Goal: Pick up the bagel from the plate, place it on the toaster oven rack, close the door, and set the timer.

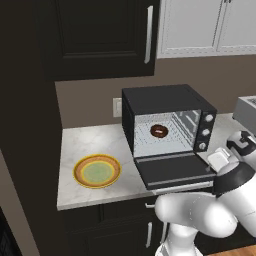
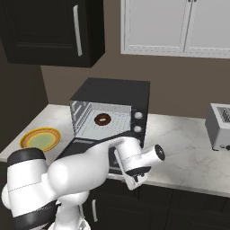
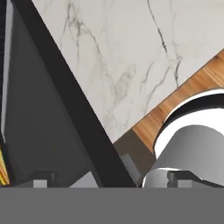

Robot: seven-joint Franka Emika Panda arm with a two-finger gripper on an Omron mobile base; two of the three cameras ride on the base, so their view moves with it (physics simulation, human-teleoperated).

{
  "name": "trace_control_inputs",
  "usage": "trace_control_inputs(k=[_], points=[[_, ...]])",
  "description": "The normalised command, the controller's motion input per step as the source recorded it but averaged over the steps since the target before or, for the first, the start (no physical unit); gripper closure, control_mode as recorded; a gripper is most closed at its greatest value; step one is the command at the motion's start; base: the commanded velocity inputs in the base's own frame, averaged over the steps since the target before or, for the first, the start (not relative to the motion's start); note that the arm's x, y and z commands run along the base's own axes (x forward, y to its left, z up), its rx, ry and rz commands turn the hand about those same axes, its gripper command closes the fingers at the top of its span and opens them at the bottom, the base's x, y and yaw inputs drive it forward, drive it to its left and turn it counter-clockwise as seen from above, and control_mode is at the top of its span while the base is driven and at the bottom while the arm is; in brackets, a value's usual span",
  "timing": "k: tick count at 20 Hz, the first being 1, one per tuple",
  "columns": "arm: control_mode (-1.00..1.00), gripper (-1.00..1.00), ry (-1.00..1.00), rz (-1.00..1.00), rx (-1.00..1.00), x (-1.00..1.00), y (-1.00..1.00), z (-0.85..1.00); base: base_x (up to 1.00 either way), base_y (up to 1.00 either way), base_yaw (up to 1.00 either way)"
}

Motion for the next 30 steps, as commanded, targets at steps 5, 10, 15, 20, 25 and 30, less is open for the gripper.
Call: trace_control_inputs(k=[5, 10, 15, 20, 25, 30], points=[[-1.00, -1.00, -0.02, -0.10, 0.04, 0.00, 0.34, 0.00, 0.00, 0.00, 0.00], [-1.00, -1.00, -0.01, -0.12, 0.04, 0.23, 0.43, 0.00, 0.00, 0.00, 0.00], [-1.00, -1.00, -0.02, -0.13, 0.01, 0.36, 0.36, 0.00, 0.00, 0.00, 0.00], [-1.00, -1.00, -0.02, -0.14, 0.00, 0.38, 0.38, 0.00, 0.00, 0.00, 0.00], [-1.00, -1.00, -0.06, -0.13, 0.03, 0.30, 0.43, 0.23, 0.00, 0.00, 0.00], [-1.00, -1.00, -0.12, -0.13, 0.11, 0.23, 0.41, 0.65, 0.00, 0.00, 0.00]])
